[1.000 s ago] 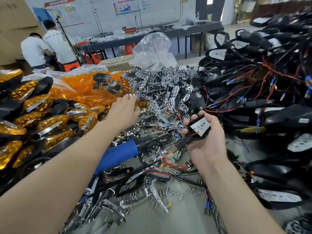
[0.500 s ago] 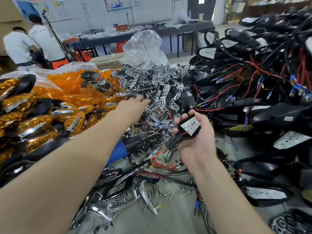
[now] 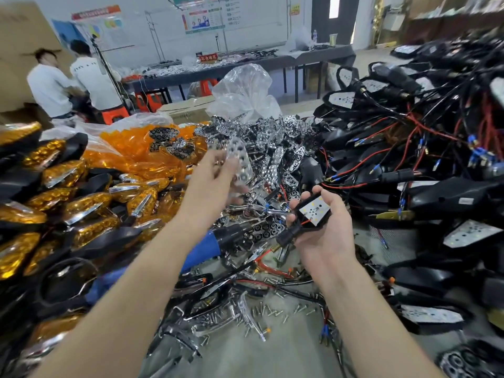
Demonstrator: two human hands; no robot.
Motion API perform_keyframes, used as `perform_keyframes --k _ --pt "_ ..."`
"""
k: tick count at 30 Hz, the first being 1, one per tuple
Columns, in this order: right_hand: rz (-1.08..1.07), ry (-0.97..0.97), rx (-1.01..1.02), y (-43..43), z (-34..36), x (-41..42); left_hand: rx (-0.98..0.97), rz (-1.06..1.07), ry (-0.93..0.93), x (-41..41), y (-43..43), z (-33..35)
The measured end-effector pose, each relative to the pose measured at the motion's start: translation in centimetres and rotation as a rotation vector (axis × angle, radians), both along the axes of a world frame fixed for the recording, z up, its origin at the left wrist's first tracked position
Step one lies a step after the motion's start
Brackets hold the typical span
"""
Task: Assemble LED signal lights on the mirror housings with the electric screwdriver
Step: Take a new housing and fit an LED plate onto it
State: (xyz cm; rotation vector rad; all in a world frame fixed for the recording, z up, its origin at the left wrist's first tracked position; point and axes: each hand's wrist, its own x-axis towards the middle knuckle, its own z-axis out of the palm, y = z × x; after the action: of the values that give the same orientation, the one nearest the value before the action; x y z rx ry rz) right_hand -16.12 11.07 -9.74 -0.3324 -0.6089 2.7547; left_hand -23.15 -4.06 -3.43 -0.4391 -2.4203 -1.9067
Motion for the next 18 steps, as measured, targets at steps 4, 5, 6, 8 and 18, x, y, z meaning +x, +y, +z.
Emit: perform_keyframes --k 4,5,6,8,18 --pt "0.024 0.016 0.033 -0.5 0.0 0.2 0.495 -0.131 -0.257 7.0 -1.0 -2.7" --pt "0.031 0.023 0.047 -0.7 -0.1 0.3 0.524 -0.145 -0.266 7.8 -0.9 -3.3" --pt "0.036 0.028 0.060 -0.9 -0.1 0.4 0.524 -0.156 -0.263 8.2 -0.9 -3.8" --pt "0.040 0.025 0.084 -1.2 -0.1 0.6 0.533 -0.165 -0.282 8.5 -0.9 -4.2" --pt "0.004 -0.005 0.378 -2.5 0.3 -0.1 0.722 -0.265 -0.494 6.9 -2.2 -5.1"
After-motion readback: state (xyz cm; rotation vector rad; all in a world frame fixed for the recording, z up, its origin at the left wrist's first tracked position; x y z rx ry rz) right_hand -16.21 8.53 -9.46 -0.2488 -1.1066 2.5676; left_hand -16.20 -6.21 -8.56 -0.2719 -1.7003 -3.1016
